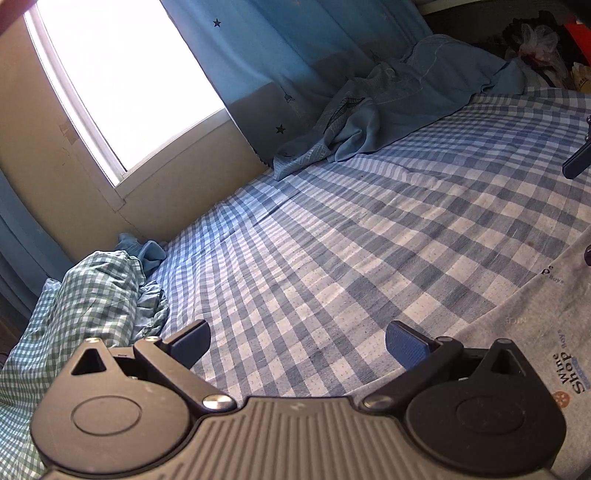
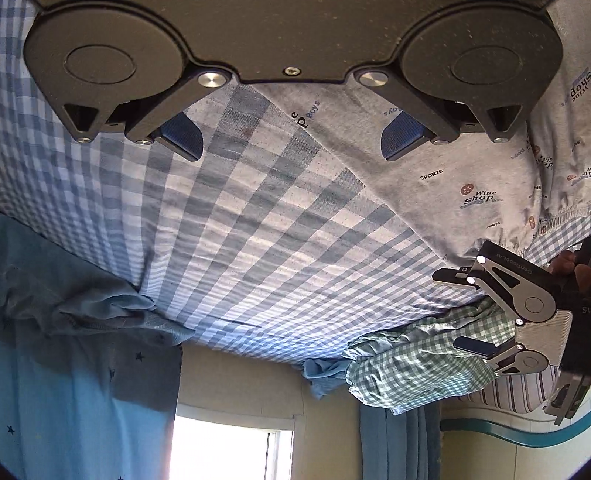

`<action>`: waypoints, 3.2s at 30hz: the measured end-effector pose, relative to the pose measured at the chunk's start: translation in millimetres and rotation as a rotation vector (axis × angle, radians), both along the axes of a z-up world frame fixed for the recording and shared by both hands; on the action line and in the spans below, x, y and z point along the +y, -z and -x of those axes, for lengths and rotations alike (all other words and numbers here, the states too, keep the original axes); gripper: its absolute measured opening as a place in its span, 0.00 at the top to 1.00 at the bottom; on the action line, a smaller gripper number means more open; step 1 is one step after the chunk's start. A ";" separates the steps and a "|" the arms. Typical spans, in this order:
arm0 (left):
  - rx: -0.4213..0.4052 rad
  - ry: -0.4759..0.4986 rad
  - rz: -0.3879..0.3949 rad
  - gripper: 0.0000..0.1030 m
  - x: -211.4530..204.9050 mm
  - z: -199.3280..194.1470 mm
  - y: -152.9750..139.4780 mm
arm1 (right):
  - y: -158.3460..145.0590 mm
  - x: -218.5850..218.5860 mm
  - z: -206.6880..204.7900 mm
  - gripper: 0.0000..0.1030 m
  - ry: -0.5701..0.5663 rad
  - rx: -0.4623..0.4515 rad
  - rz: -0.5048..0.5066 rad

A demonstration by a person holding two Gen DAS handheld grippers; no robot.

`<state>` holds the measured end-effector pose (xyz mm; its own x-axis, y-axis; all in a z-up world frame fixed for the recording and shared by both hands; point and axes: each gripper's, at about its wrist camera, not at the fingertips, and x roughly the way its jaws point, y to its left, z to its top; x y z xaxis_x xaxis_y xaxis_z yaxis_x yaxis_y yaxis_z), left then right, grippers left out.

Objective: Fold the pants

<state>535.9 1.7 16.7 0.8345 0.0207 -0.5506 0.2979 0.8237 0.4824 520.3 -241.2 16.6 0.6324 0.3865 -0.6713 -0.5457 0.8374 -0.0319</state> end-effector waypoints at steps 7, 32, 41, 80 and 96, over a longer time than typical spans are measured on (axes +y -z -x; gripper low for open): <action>0.070 -0.020 0.028 0.00 35.7 -26.5 11.6 | 24.6 13.3 -27.1 0.02 -0.006 0.072 -0.041; 0.406 0.119 0.107 0.79 116.0 -39.0 59.1 | 55.7 28.1 -32.1 0.74 -0.131 0.161 -0.014; 0.274 0.044 0.148 0.99 112.2 -33.3 34.0 | 42.4 44.4 -23.2 1.00 -0.113 0.038 0.099; 0.131 -0.064 0.213 0.97 107.6 -31.2 10.8 | 17.0 45.1 -12.3 0.99 0.031 -0.147 0.073; -0.085 0.190 0.146 0.97 141.2 178.7 8.1 | -2.2 90.8 261.3 1.00 -0.170 -0.428 0.356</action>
